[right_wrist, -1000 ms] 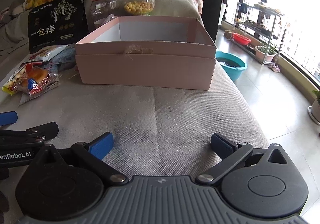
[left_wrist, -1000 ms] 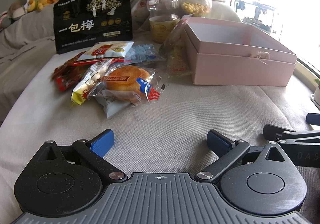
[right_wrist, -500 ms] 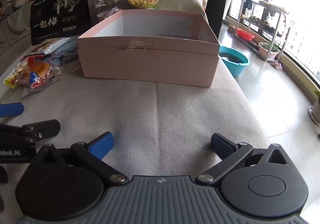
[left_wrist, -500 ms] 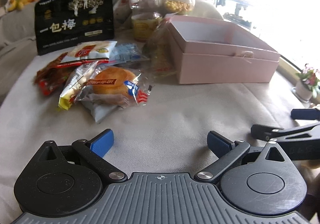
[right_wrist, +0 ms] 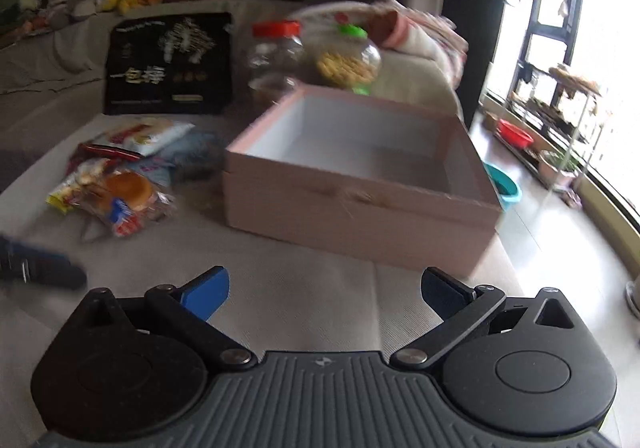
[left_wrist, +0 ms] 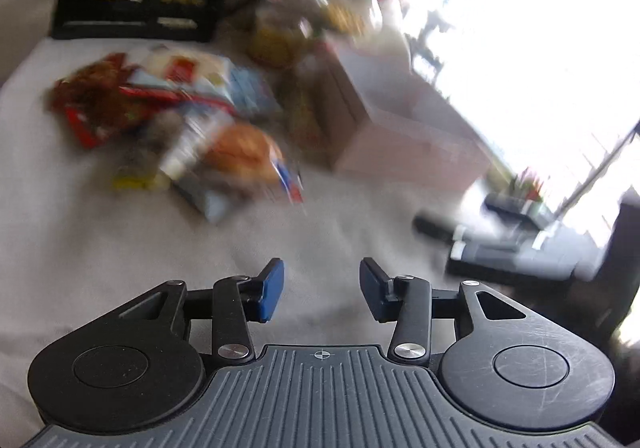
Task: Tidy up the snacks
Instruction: 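Grasp the small yellow snack packet with left gripper while right grasps the wrapped round bun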
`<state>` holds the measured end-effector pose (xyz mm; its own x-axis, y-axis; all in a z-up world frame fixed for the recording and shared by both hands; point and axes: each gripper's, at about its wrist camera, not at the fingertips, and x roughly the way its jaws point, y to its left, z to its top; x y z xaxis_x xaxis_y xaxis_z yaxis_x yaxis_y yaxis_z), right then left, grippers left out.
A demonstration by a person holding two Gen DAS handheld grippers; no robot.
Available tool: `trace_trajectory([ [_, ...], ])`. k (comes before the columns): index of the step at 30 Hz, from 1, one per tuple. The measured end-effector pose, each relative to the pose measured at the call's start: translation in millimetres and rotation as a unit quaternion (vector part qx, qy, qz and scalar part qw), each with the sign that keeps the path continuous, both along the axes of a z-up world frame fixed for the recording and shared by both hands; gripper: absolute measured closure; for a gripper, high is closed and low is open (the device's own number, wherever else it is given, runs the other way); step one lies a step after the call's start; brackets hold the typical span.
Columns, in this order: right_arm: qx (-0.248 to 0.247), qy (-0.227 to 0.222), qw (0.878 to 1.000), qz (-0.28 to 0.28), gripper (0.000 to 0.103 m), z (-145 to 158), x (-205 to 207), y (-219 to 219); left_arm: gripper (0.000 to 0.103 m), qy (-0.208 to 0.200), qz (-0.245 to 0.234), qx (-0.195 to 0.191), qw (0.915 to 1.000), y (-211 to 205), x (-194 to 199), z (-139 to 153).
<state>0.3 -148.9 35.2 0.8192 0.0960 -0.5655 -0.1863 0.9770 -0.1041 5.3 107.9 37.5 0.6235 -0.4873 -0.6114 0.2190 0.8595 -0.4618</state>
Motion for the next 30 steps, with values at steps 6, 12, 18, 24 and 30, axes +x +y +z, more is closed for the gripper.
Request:
trace_trajectory([
  [6,0.008,0.011,0.998,0.061,0.0,2,13,30,0.055,-0.066,0.154,-0.028,0.9855,77,31,34],
  [12,0.006,0.007,0.993,0.115,0.0,7,18,60,0.055,-0.008,0.236,0.001,0.9718,132,138,9],
  [18,-0.002,0.002,0.99,0.141,0.0,7,20,74,0.055,0.016,0.195,0.023,0.9805,135,187,-22],
  [24,0.034,0.017,0.982,0.183,0.0,8,34,79,0.053,-0.002,0.135,0.038,0.9901,122,145,-14],
  [30,0.037,0.031,0.97,0.239,0.0,5,62,105,0.059,0.021,0.062,-0.001,0.9979,117,99,-18],
])
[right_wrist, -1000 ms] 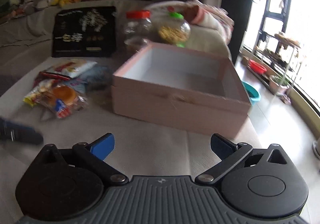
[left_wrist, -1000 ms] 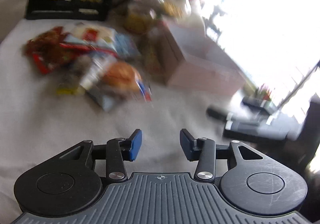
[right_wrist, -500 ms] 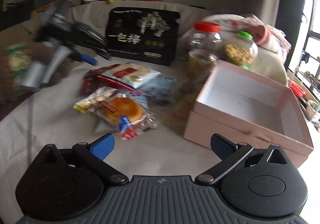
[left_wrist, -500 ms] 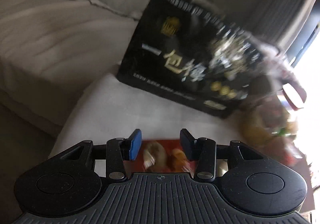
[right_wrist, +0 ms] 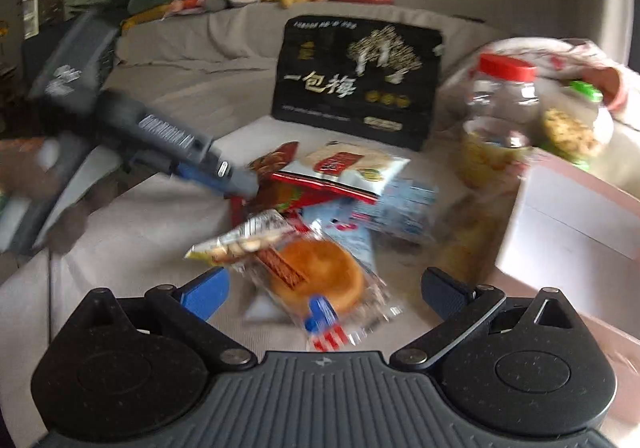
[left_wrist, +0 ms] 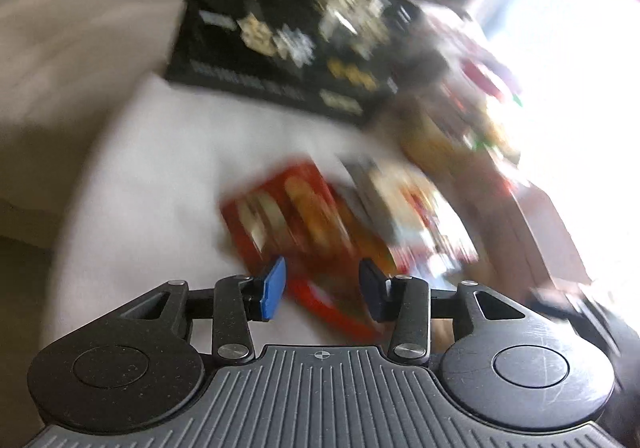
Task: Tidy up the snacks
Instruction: 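Grasp the small yellow snack packet with left gripper while right grasps the wrapped round bun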
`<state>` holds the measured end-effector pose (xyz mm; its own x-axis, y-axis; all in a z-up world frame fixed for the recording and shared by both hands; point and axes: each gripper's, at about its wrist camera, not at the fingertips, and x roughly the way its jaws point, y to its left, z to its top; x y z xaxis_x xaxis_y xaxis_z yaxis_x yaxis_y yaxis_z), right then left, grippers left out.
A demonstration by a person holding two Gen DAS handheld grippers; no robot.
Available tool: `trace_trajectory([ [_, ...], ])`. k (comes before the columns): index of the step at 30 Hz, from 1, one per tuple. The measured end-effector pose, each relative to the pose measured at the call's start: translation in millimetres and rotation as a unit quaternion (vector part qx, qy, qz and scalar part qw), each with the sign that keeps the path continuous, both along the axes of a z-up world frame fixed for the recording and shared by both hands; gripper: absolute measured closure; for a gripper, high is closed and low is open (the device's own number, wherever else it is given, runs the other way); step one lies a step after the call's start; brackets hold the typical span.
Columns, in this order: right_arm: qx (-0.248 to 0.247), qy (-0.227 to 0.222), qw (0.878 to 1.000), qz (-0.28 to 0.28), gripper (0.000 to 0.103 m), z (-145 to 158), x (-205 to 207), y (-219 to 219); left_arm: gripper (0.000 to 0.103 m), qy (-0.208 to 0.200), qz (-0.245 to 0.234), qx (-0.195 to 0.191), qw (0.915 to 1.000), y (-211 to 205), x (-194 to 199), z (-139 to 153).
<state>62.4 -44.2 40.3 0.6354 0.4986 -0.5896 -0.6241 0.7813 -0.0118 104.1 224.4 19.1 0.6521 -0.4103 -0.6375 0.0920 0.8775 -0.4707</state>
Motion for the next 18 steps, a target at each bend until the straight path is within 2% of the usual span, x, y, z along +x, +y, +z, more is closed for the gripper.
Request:
trace_trajectory([
  [1,0.0,0.007,1.0,0.005,0.0,-1,5,5,0.059,0.008,-0.01,-0.004,0.9999,-2,-4,-2],
  [3,0.001,0.023,1.0,0.011,0.003,-2,14,11,0.059,0.0,-0.018,0.0,0.9998,-8,-14,-5],
  [4,0.002,0.031,0.999,0.013,0.009,-2,16,14,0.06,-0.002,-0.021,0.002,0.9998,-10,-21,-4],
  [5,0.005,0.041,0.999,0.017,0.012,-3,16,14,0.06,-0.004,-0.021,0.0,0.9998,-11,-24,-4],
  [9,0.002,0.051,0.998,0.026,0.031,-6,4,12,0.06,-0.007,-0.028,-0.027,0.9992,-15,-38,-5],
  [13,-0.003,0.072,0.996,0.055,0.033,-11,-24,0,0.06,-0.021,-0.031,-0.037,0.9986,-21,-52,1],
  [15,-0.016,0.061,0.996,0.062,0.033,-13,-42,-6,0.06,-0.025,-0.047,-0.045,0.9976,-26,-59,3],
  [18,-0.028,0.056,0.996,0.059,0.034,-14,-61,-19,0.059,-0.022,-0.084,-0.034,0.9956,-44,-63,7],
])
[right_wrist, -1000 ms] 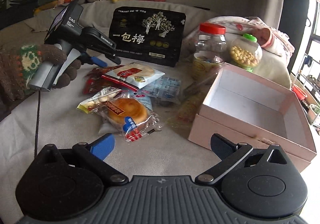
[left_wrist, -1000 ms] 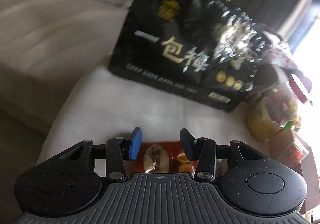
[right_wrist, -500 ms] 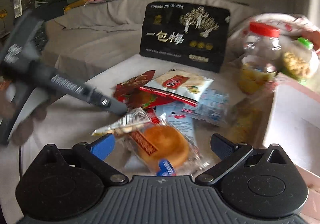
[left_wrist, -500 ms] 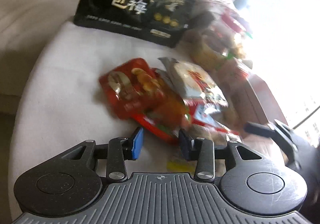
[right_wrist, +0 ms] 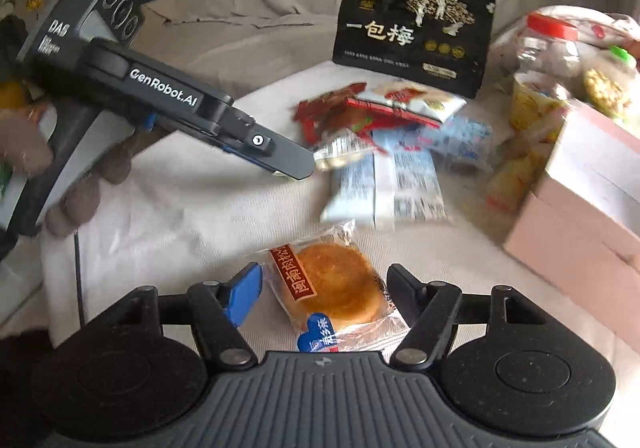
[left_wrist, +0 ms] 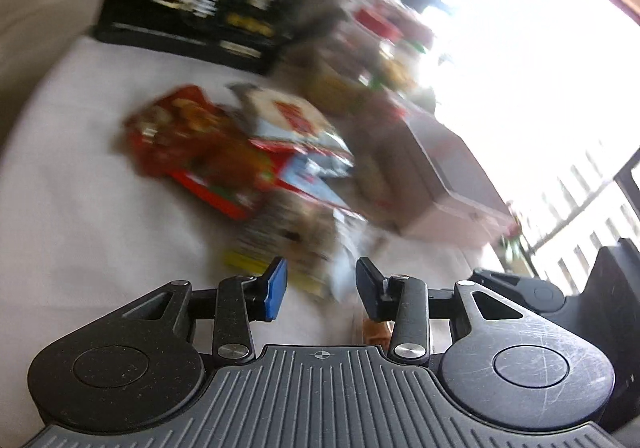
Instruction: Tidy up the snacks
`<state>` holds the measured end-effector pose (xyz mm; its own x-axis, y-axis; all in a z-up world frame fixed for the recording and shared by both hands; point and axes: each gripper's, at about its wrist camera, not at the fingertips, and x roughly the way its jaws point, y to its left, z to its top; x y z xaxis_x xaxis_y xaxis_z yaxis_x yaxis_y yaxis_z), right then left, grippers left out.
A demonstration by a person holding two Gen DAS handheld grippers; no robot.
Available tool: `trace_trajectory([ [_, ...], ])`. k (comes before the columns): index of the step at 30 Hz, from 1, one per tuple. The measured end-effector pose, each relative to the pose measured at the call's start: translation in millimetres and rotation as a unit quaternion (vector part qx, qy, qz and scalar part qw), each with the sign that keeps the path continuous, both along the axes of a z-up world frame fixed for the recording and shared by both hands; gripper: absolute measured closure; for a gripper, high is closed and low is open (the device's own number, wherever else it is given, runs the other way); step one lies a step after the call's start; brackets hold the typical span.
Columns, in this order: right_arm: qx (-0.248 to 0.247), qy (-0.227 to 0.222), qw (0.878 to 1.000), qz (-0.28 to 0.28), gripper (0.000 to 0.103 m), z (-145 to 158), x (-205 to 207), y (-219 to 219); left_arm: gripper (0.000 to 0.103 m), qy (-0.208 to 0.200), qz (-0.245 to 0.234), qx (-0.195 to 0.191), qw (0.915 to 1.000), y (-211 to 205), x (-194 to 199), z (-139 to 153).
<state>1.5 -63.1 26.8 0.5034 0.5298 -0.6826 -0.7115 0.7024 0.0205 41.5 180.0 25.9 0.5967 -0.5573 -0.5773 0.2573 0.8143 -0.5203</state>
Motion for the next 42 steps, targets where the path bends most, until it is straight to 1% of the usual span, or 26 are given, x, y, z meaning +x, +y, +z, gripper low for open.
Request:
trace_trajectory([
  [3,-0.009,-0.011,0.999,-0.039,0.034,1,-6,-20,0.059,-0.013,-0.02,0.02,0.9995,-16,-6,7],
  [5,-0.014,-0.023,0.997,-0.077,0.034,2,-7,-36,0.059,-0.032,-0.008,0.018,0.9993,-18,-9,14],
  [6,-0.015,-0.028,0.995,-0.093,0.033,3,-7,-43,0.059,-0.042,0.003,0.012,0.9991,-15,-9,17],
  [8,-0.011,-0.033,0.992,-0.124,0.029,3,-8,-56,0.059,-0.057,0.05,-0.001,0.9971,-5,-6,22],
  [9,-0.006,-0.033,0.99,-0.135,0.025,3,-7,-63,0.059,-0.059,0.074,-0.001,0.9955,1,-4,22],
  [11,0.007,-0.03,0.988,-0.153,0.023,2,-6,-72,0.06,-0.049,0.113,-0.001,0.9923,11,0,18],
  [12,0.014,-0.027,0.987,-0.157,0.023,1,-4,-75,0.06,-0.041,0.118,-0.008,0.9922,14,2,15],
  [14,0.022,-0.028,0.987,-0.158,0.023,1,-3,-76,0.06,-0.023,0.112,-0.013,0.9934,16,3,7],
  [16,0.03,-0.038,0.987,-0.15,0.023,6,-1,-70,0.06,-0.014,0.108,0.0,0.9941,14,1,2],
  [18,0.042,-0.047,0.989,-0.135,0.023,13,-1,-60,0.06,-0.009,0.111,0.004,0.9938,13,0,-2],
  [21,0.047,-0.064,0.991,-0.104,0.023,24,4,-33,0.06,-0.004,0.13,-0.012,0.9915,25,-7,-6],
  [23,0.051,-0.066,0.993,-0.079,0.023,29,11,-9,0.06,-0.001,0.141,-0.026,0.9897,32,-8,-10],
  [26,0.052,-0.057,0.995,-0.056,0.023,28,24,24,0.06,0.003,0.135,-0.039,0.9901,37,-11,-11],
  [28,0.027,-0.064,0.996,-0.057,0.023,20,34,42,0.06,0.002,0.124,-0.039,0.9916,36,-13,-11],
  [30,-0.003,-0.069,0.995,-0.074,0.023,10,39,51,0.059,-0.001,0.114,-0.036,0.9928,37,-17,-12],
  [31,-0.011,-0.065,0.994,-0.081,0.023,6,42,51,0.06,-0.003,0.111,-0.034,0.9932,37,-19,-12],
  [34,-0.002,-0.051,0.995,-0.092,0.023,3,42,42,0.059,-0.007,0.1,-0.029,0.9945,37,-20,-14],
  [38,-0.007,-0.057,0.994,-0.098,0.023,2,39,37,0.059,-0.005,0.074,-0.021,0.997,28,-16,-19],
  [40,-0.006,-0.054,0.994,-0.099,0.023,0,39,34,0.059,-0.008,0.056,-0.006,0.9984,20,-14,-20],
  [42,-0.001,-0.048,0.994,-0.102,0.023,-1,39,31,0.06,-0.011,0.054,0.01,0.9984,16,-11,-22],
])
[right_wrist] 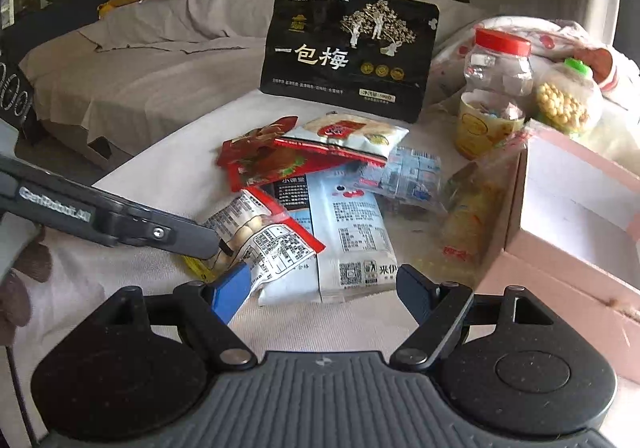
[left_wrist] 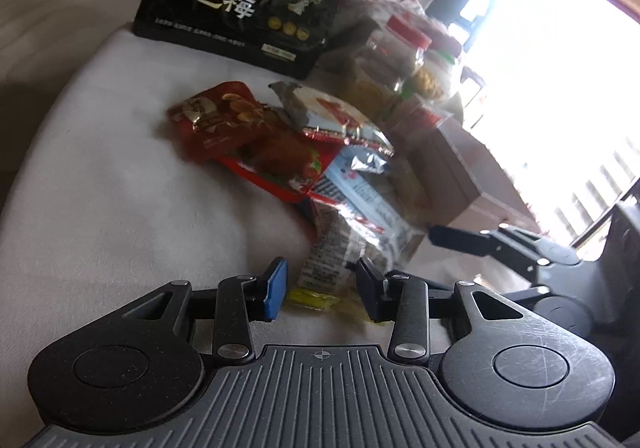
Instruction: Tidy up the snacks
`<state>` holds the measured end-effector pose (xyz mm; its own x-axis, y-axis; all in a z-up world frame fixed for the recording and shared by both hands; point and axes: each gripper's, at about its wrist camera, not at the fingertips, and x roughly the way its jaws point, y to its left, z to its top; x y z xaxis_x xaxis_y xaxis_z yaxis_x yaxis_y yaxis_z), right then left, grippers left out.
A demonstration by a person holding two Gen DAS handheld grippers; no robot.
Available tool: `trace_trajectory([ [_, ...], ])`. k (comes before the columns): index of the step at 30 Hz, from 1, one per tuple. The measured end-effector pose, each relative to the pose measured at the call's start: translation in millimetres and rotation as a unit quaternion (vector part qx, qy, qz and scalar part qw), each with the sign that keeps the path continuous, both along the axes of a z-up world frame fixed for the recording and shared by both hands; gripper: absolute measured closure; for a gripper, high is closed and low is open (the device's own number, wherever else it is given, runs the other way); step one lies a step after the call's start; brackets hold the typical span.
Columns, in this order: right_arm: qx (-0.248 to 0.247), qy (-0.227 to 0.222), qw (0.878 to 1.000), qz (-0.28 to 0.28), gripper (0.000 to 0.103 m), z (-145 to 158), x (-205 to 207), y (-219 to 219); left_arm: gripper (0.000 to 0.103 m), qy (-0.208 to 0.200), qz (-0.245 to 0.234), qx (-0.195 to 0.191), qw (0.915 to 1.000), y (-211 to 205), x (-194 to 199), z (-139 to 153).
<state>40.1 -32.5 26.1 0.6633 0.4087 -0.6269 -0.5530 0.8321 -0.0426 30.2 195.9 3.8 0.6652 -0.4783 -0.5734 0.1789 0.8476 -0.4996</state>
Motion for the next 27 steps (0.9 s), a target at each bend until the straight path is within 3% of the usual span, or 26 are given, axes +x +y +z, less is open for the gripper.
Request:
trace_trajectory([
  [7,-0.002,-0.005,1.0,-0.01,0.023,-2,-1,-5,0.056,-0.001,-0.025,-0.04,0.9989,-4,19,-4],
  [8,-0.002,-0.005,1.0,-0.011,0.023,-3,-1,-6,0.051,-0.003,-0.03,-0.038,0.9988,-8,21,-4],
  [11,0.0,-0.006,1.0,-0.017,0.023,-3,-1,-9,0.05,-0.012,-0.037,-0.023,0.999,-18,25,-4],
  [15,0.003,-0.007,1.0,-0.019,0.023,-1,-2,-15,0.05,-0.007,-0.046,-0.031,0.9984,-21,29,-6],
  [16,0.002,-0.009,1.0,-0.016,0.023,-1,-5,-17,0.05,-0.004,-0.05,-0.036,0.9981,-20,30,-6],
  [18,0.001,-0.014,1.0,-0.011,0.023,1,-11,-22,0.062,0.005,-0.063,-0.053,0.9966,-19,30,-7],
  [19,0.001,-0.017,1.0,-0.008,0.023,2,-15,-25,0.074,0.007,-0.072,-0.063,0.9953,-21,29,-7],
  [20,0.001,-0.021,1.0,-0.006,0.023,3,-19,-29,0.077,0.003,-0.078,-0.069,0.9945,-24,26,-5],
  [25,-0.028,-0.056,0.998,-0.015,0.023,6,-45,-52,0.079,-0.021,-0.125,-0.05,0.9906,-51,10,9],
  [27,-0.034,-0.064,0.997,-0.023,0.023,7,-53,-63,0.079,-0.026,-0.121,-0.032,0.9918,-62,8,11],
])
